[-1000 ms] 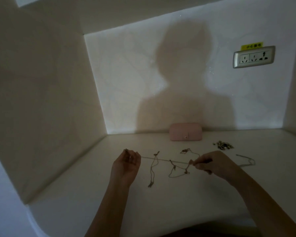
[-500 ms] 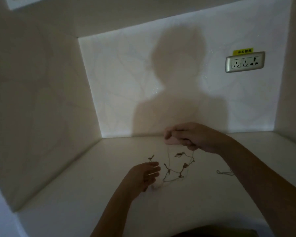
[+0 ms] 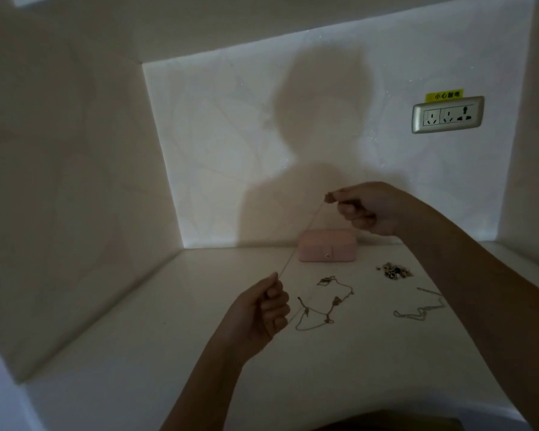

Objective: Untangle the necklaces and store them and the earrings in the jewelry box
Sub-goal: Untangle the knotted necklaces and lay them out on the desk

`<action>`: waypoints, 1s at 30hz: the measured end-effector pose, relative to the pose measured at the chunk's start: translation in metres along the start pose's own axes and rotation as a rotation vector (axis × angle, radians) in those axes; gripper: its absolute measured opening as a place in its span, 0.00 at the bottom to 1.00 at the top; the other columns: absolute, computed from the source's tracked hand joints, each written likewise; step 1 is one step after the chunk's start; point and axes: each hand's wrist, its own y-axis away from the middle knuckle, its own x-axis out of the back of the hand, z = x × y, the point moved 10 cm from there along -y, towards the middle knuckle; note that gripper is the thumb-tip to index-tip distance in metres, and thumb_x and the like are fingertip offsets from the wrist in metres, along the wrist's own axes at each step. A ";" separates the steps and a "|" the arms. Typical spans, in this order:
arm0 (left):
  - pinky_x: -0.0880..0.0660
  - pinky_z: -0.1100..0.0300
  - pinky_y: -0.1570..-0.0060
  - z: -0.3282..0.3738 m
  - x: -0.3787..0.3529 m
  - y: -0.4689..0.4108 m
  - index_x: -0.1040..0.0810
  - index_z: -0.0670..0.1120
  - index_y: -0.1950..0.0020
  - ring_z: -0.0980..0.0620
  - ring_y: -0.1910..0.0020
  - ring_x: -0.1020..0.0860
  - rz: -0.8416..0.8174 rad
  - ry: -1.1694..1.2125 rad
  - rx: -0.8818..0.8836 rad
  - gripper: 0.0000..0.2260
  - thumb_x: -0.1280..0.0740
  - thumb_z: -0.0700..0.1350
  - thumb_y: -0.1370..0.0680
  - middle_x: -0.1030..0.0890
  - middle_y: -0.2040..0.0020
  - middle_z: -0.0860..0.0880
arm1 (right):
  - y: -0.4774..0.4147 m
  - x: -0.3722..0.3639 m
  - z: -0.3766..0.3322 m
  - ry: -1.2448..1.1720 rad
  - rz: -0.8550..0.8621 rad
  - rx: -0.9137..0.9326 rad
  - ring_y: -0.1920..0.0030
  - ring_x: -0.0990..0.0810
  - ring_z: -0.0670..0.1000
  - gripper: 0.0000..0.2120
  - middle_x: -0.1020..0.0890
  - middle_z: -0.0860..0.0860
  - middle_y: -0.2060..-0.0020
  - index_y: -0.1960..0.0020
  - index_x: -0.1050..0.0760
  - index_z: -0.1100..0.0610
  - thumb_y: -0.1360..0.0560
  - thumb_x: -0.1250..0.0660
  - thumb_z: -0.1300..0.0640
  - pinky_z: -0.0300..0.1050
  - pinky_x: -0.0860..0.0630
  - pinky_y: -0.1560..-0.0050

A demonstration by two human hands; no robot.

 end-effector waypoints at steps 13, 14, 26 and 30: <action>0.22 0.65 0.68 0.020 0.124 0.057 0.21 0.38 0.52 0.52 0.66 0.18 0.637 -0.572 0.004 0.07 0.39 0.34 0.21 0.18 0.63 0.43 | -0.069 -0.054 0.111 -0.269 -0.089 -0.329 0.84 0.42 0.42 0.12 0.30 0.49 0.79 0.59 0.28 0.61 0.19 0.44 0.60 0.31 0.47 0.86; 0.23 0.67 0.70 0.025 0.130 0.063 0.21 0.39 0.53 0.54 0.69 0.18 0.682 -0.648 -0.011 0.06 0.38 0.35 0.22 0.18 0.62 0.42 | -0.075 -0.060 0.123 -0.256 -0.098 -0.355 0.84 0.41 0.42 0.12 0.30 0.49 0.79 0.59 0.28 0.61 0.19 0.43 0.59 0.31 0.46 0.86; 0.28 0.61 0.56 0.053 0.127 0.077 0.25 0.46 0.53 0.50 0.55 0.22 0.898 -1.719 0.145 0.09 0.38 0.50 0.22 0.21 0.54 0.48 | -0.107 -0.155 0.171 -0.197 -0.366 -0.386 0.58 0.22 0.53 0.07 0.20 0.55 0.53 0.44 0.25 0.57 0.21 0.39 0.59 0.45 0.25 0.54; 0.29 0.59 0.49 0.050 0.119 0.072 0.29 0.43 0.42 0.47 0.43 0.24 0.862 -1.990 0.263 0.14 0.42 0.52 0.20 0.23 0.43 0.46 | -0.111 -0.130 0.162 0.100 -0.314 -0.269 0.59 0.25 0.53 0.08 0.24 0.55 0.54 0.43 0.27 0.59 0.21 0.39 0.60 0.43 0.29 0.55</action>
